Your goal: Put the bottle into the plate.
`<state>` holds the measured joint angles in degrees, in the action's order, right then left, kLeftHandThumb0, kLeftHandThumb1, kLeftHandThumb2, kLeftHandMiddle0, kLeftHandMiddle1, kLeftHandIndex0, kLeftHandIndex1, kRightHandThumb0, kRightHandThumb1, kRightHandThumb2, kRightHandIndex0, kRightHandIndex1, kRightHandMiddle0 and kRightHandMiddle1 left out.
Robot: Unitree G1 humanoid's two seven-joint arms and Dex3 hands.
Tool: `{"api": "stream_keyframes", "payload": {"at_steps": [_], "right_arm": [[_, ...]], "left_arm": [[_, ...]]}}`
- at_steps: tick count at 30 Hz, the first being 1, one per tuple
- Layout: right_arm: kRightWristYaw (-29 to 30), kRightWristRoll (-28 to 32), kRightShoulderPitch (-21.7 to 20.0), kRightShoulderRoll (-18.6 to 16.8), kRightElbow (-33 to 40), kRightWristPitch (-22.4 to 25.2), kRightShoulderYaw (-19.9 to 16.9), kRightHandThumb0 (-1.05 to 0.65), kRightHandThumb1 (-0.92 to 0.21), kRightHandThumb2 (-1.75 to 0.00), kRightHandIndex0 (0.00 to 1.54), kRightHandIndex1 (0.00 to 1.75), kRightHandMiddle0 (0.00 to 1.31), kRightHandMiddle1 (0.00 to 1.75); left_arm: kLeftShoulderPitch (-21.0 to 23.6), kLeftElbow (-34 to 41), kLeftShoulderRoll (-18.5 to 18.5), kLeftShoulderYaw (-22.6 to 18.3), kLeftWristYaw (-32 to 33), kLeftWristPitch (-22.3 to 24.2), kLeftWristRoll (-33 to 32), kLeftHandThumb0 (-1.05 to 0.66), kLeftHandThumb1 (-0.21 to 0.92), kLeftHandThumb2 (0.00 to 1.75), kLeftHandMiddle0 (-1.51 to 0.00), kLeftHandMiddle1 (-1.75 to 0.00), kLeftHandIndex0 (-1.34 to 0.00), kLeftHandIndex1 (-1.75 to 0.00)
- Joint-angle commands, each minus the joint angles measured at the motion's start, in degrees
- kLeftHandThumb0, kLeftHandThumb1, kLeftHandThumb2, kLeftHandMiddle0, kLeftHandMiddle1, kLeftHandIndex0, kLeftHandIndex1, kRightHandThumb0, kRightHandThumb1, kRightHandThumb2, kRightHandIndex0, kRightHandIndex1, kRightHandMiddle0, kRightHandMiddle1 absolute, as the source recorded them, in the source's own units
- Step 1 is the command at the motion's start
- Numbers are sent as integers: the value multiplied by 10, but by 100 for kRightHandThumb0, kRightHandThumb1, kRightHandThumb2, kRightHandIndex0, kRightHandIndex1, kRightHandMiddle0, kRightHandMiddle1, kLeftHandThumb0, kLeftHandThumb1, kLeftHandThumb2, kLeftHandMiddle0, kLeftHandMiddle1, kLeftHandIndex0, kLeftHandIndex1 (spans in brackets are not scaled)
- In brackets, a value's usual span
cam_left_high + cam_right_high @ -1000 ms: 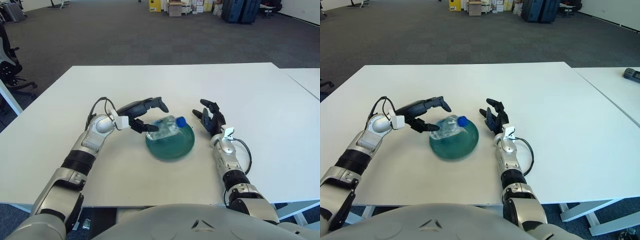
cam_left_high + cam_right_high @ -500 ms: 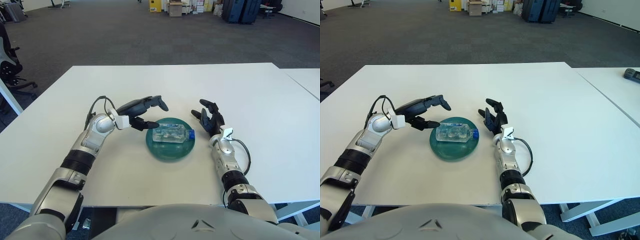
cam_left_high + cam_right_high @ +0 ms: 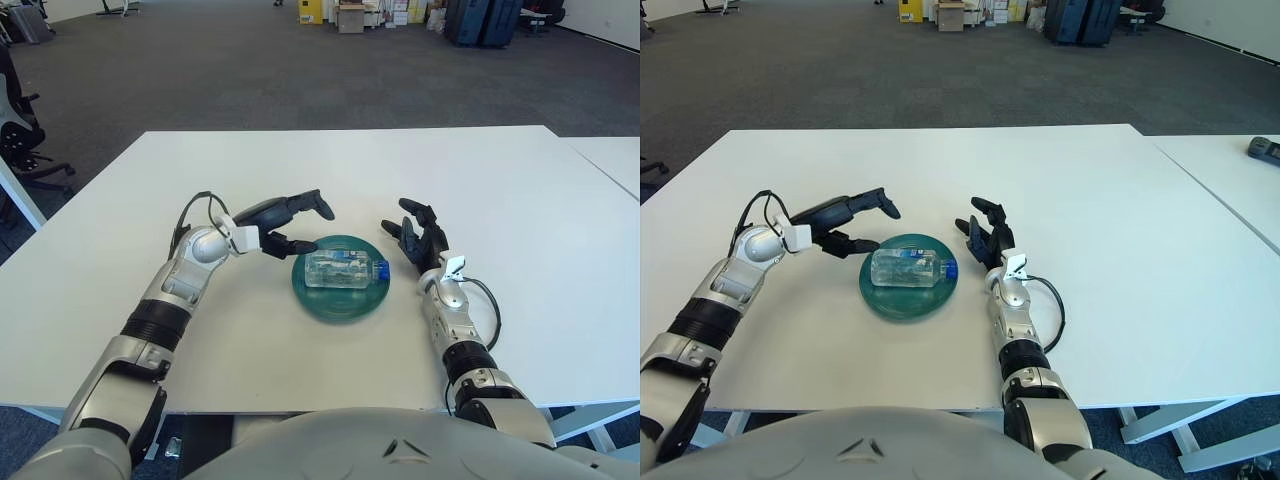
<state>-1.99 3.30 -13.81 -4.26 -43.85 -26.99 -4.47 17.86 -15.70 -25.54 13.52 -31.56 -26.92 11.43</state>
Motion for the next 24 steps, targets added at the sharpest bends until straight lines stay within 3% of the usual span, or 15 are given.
{"api": "stream_keyframes", "payload": {"at_steps": [1, 8, 14, 19, 24], "right_arm": [[-6, 1, 16, -3, -16, 17, 2, -56, -92, -62, 79, 23, 4, 91], [-8, 2, 14, -2, -22, 15, -1, -55, -92, -62, 79, 25, 4, 91], [-13, 5, 13, 0, -25, 10, -4, -54, -92, -61, 74, 31, 5, 90], [-14, 8, 11, 2, -28, 12, -8, -54, -92, -61, 70, 36, 6, 91], [-8, 6, 9, 5, -30, 14, -12, -55, -92, -63, 66, 37, 7, 91]], "left_arm": [[3, 8, -5, -4, -6, 13, -6, -81, 92, 40, -29, -21, -17, -119], [-2, 19, 6, -10, -7, 55, -23, -83, 92, 40, -29, -19, -14, -116], [-15, 16, 67, -77, -10, 147, -173, -84, 92, 46, -32, -12, -7, -99], [-6, -59, 96, -144, 12, 90, -228, -80, 92, 53, -35, -10, -2, -93], [-2, -97, 128, -174, 56, 44, -229, -76, 92, 64, -37, -9, 0, -86]]}}
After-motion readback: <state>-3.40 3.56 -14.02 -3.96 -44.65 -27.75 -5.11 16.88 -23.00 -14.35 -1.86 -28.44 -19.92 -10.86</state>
